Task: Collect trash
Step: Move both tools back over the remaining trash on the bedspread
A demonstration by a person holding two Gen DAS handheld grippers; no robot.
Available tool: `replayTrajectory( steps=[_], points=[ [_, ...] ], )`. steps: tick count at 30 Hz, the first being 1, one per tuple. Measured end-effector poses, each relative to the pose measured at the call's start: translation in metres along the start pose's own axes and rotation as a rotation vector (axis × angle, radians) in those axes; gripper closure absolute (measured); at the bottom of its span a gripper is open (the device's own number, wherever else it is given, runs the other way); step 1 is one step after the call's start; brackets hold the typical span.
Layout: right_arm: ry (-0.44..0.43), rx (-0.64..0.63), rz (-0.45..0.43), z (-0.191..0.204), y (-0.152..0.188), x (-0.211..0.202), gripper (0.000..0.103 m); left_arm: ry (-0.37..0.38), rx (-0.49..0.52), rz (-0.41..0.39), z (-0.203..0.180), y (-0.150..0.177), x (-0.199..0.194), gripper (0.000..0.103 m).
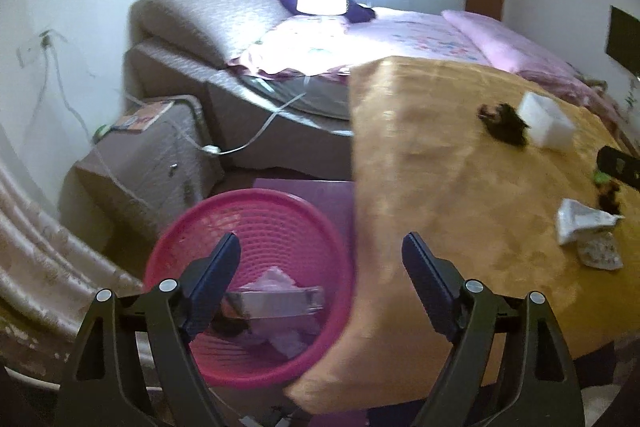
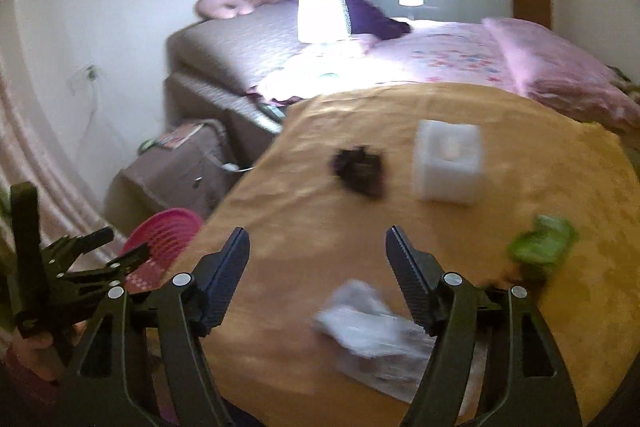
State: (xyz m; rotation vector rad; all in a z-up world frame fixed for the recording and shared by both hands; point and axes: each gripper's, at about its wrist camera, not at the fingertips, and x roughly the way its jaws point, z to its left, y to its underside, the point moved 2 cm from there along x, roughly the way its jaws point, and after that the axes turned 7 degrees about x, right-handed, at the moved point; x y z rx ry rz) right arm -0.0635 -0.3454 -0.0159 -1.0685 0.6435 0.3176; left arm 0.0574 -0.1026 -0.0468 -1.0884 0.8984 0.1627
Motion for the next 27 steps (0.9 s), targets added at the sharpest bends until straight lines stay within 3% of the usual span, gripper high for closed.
replayTrajectory(
  steps=[9, 16, 23, 27],
  points=[
    [0.122, 0.119, -0.035, -0.068, 0.006, -0.023, 0.035, 0.087, 0.104, -0.028, -0.051, -0.011, -0.007, 0.023],
    [0.15, 0.158, -0.046, -0.091, 0.015, -0.033, 0.035, 0.184, 0.183, -0.058, -0.097, -0.025, -0.014, 0.023],
    [0.168, 0.188, -0.057, -0.11, 0.02, -0.042, 0.035, 0.346, 0.279, -0.082, -0.159, -0.031, -0.024, 0.023],
    [0.165, 0.215, -0.055, -0.119, 0.024, -0.046, 0.034, 0.397, 0.324, -0.074, -0.187, -0.031, -0.021, 0.023]
  ],
)
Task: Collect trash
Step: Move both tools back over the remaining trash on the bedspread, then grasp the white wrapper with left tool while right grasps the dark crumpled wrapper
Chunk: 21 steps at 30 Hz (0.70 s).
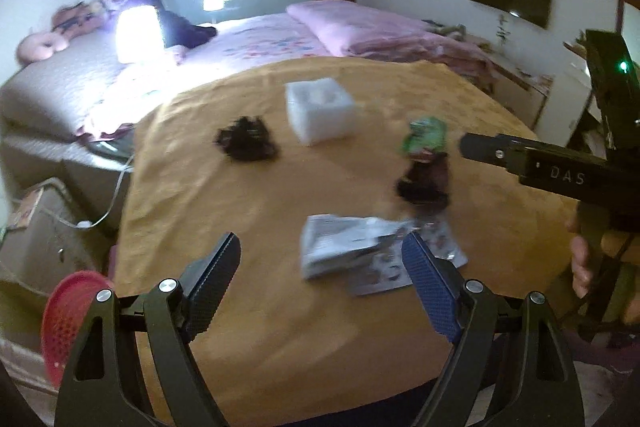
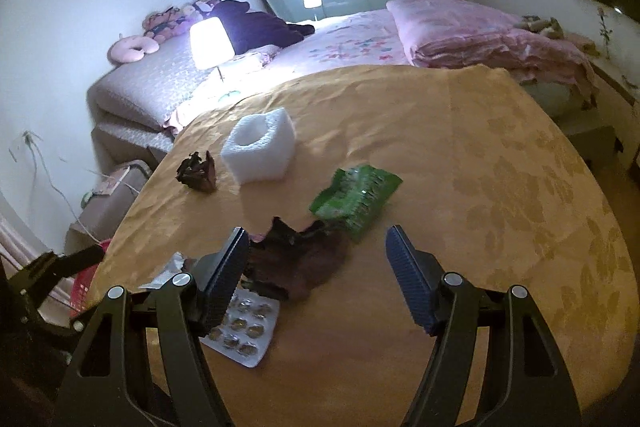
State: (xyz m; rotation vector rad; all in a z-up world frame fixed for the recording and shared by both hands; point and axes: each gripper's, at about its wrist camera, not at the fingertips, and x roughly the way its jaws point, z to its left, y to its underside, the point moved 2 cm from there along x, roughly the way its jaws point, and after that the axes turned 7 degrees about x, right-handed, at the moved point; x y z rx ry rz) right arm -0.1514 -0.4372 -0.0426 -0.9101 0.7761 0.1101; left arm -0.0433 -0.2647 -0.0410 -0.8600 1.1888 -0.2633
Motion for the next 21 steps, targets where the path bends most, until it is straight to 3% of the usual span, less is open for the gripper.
replayTrajectory(
  steps=[12, 15, 21],
  points=[
    [-0.007, 0.019, 0.01, -0.009, 0.003, -0.001, 0.035, 0.005, -0.022, 0.077, 0.0, -0.006, 0.045, 0.025],
    [-0.004, 0.015, 0.017, -0.009, 0.004, 0.001, 0.035, -0.004, -0.028, 0.09, 0.005, -0.003, 0.049, 0.042],
    [-0.006, 0.002, 0.046, -0.004, 0.007, 0.012, 0.035, -0.015, -0.055, 0.08, 0.015, 0.0, 0.05, 0.048]
  ],
)
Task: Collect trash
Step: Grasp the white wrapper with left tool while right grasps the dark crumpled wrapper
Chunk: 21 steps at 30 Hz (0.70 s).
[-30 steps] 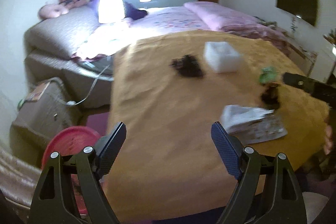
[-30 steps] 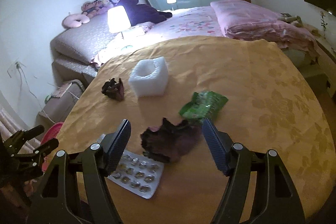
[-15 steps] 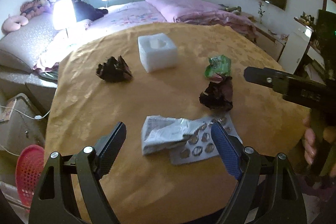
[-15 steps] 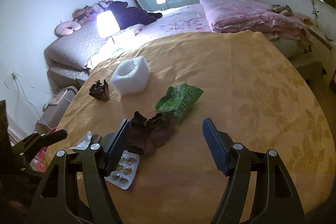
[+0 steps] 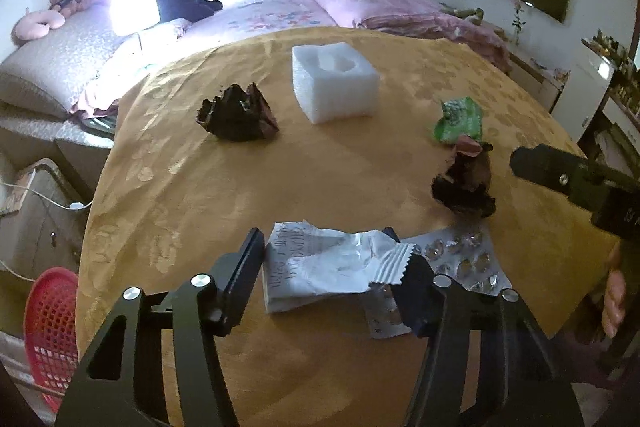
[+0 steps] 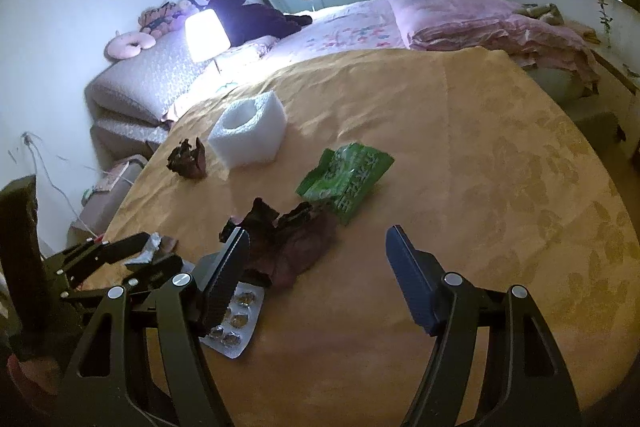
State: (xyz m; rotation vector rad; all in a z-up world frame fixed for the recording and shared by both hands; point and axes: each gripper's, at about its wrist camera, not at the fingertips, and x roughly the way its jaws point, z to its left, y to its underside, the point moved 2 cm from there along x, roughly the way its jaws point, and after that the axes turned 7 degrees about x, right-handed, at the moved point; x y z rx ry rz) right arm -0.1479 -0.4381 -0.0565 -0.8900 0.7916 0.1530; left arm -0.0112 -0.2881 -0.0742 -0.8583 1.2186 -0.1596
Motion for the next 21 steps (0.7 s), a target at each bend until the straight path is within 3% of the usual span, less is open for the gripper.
replayTrajectory(
  steps=[11, 21],
  points=[
    [-0.045, -0.073, 0.051, 0.031, 0.004, 0.018, 0.035, -0.028, -0.076, -0.016, 0.027, 0.003, -0.006, 0.056],
    [0.01, -0.105, 0.071, 0.043, 0.0, 0.048, 0.038, -0.057, -0.085, -0.038, 0.04, 0.007, -0.017, 0.062]
  ],
)
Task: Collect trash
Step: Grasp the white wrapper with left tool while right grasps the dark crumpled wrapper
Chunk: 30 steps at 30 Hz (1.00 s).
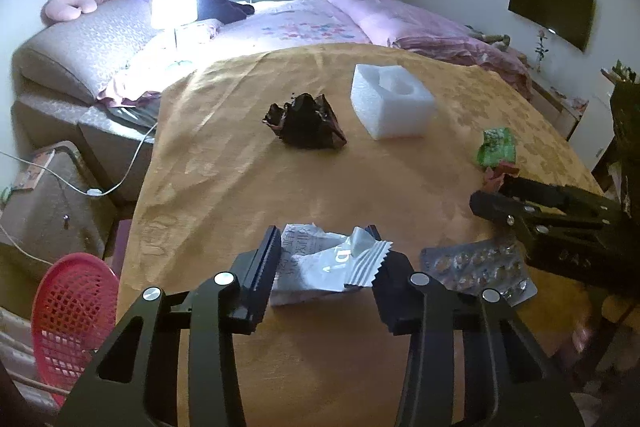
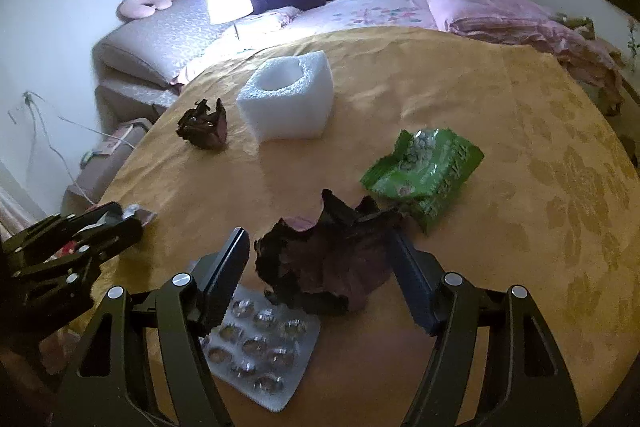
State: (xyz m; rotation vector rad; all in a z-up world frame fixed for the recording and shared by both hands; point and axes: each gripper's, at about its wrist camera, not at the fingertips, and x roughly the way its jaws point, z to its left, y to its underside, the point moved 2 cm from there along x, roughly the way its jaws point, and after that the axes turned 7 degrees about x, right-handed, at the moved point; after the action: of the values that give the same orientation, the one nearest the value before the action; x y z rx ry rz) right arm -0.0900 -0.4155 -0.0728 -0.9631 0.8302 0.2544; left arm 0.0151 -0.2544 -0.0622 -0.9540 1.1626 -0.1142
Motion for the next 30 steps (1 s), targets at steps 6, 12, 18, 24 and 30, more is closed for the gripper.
replayTrajectory(
  steps=[6, 12, 18, 24, 30],
  points=[
    [0.007, -0.015, -0.007, 0.001, -0.001, 0.002, 0.052, 0.005, -0.013, -0.003, 0.003, 0.003, -0.001, 0.062],
    [-0.005, -0.031, -0.012, 0.003, -0.002, -0.002, 0.07, 0.017, -0.023, -0.001, 0.007, 0.004, -0.002, 0.06],
    [-0.042, -0.052, -0.001, 0.014, 0.0, -0.003, 0.08, 0.04, -0.053, 0.009, 0.014, 0.011, -0.003, 0.054],
    [-0.05, -0.042, 0.01, 0.012, 0.0, -0.002, 0.078, 0.029, -0.037, 0.011, 0.011, 0.016, -0.002, 0.054],
    [-0.034, -0.071, 0.012, 0.016, 0.003, 0.0, 0.076, 0.015, -0.02, 0.012, 0.008, 0.014, 0.0, 0.058]
  ],
)
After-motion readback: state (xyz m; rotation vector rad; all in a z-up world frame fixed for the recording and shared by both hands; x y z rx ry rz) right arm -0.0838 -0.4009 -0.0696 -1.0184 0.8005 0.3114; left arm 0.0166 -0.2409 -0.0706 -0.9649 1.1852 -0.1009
